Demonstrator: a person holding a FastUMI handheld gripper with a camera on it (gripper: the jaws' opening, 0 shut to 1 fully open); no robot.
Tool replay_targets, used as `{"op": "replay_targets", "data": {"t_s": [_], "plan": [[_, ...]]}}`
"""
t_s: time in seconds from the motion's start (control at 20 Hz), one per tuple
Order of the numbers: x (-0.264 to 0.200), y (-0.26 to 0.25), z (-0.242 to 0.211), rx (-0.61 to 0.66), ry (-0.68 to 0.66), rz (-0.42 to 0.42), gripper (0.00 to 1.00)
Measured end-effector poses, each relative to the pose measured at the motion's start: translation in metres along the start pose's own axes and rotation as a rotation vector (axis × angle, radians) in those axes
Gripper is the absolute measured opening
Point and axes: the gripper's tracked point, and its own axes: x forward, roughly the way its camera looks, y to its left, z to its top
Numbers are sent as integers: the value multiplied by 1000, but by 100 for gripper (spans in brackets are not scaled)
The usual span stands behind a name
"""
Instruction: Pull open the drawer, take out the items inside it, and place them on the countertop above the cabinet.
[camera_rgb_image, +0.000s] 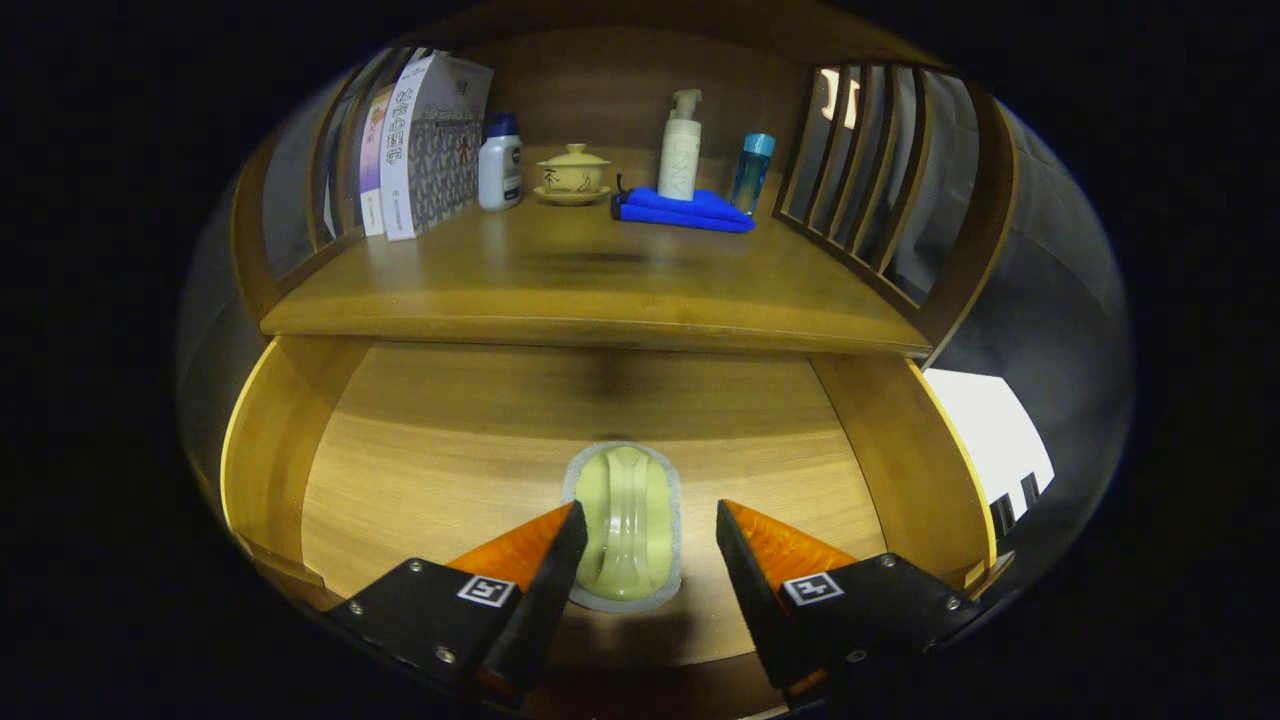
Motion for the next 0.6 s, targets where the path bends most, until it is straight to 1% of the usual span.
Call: {"op": "replay_targets", "data": {"t_s": [0.05,0.1,0.15,0.2,0.25,0.35,0.45,0.6], "plan": [[2,0,-1,-5,5,0,76],[2,1,-3,-8,13,1,72],[4,4,-4,-10,15,9,64],[5,6,-4,-9,16,15,58],[6,8,-7,-13,21,19,47],[8,8,-14,-34,40,4,33],[6,6,-16,-51,29,-17,25],[0,5,-20,-77,13,-18,21]]}}
